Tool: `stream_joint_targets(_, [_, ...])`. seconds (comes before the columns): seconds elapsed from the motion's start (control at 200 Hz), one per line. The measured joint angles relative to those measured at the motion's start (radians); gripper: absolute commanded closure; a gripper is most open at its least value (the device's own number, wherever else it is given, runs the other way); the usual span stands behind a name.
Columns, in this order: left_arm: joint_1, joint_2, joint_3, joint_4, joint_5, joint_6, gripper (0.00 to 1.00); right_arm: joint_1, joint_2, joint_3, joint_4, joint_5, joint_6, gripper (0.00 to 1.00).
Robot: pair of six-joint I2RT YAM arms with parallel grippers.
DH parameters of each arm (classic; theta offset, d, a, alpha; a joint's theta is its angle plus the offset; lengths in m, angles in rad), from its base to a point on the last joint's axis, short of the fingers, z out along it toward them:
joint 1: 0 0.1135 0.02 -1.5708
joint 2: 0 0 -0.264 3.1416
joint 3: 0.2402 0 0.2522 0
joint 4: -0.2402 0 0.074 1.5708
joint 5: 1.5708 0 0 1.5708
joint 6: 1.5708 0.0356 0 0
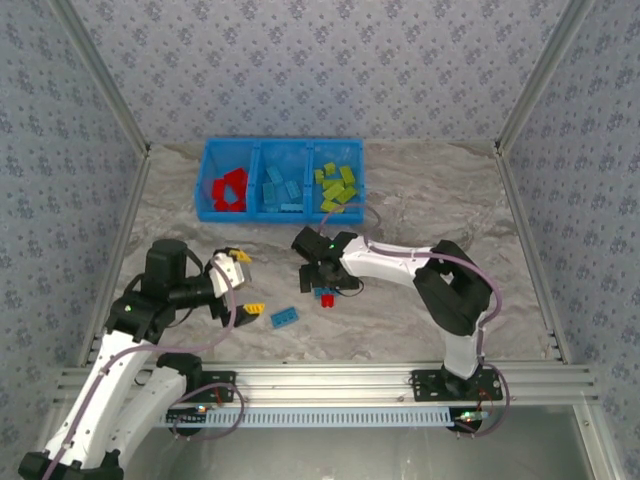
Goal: Sort the legos into containers by color
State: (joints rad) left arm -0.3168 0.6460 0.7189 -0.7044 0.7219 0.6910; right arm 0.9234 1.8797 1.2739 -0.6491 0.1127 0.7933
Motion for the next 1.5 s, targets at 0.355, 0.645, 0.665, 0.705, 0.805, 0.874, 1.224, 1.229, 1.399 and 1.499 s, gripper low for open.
stream_joint_targets(0.355, [-0.020,0.010,-0.118,0.010,0.032,0.120,0.01,0.011,0.019,0.010,0.011,-0.011,-0.017,0.43])
stream_joint_targets(0.645, [-0.020,-0.074,-0.171,0.146,-0.043,0.076,0.01,0.011,-0.093,0.107,-0.037,0.075,-0.063,0.41])
stream_joint_targets(0.665, [-0.020,-0.086,-0.177,0.159,-0.054,0.069,0.01,0.011,-0.100,0.126,-0.037,0.085,-0.072,0.41])
stream_joint_targets(0.705, [-0.020,-0.107,-0.188,0.183,-0.078,0.058,0.01,0.010,-0.109,0.174,-0.037,0.110,-0.099,0.41])
stream_joint_targets(0.805, [-0.020,-0.168,-0.222,0.240,-0.138,0.028,0.01,-0.001,-0.103,0.299,-0.024,0.159,-0.178,0.40])
stream_joint_targets(0.874, [-0.020,-0.188,-0.241,0.270,-0.172,0.011,0.01,-0.018,-0.077,0.391,-0.004,0.188,-0.241,0.40])
stream_joint_targets(1.224, [-0.020,-0.169,-0.285,0.365,-0.195,-0.038,0.01,-0.129,0.377,0.904,0.179,0.251,-0.547,0.38])
stream_joint_targets(1.229, [-0.020,-0.169,-0.285,0.366,-0.194,-0.038,0.01,-0.129,0.383,0.911,0.179,0.251,-0.549,0.38])
stream_joint_targets(1.399, [-0.020,-0.165,-0.320,0.388,-0.162,-0.025,0.01,-0.152,0.606,1.160,0.176,0.251,-0.637,0.21])
stream_joint_targets(1.499, [-0.020,-0.165,-0.330,0.389,-0.150,-0.020,0.01,-0.156,0.658,1.220,0.169,0.249,-0.670,0.14])
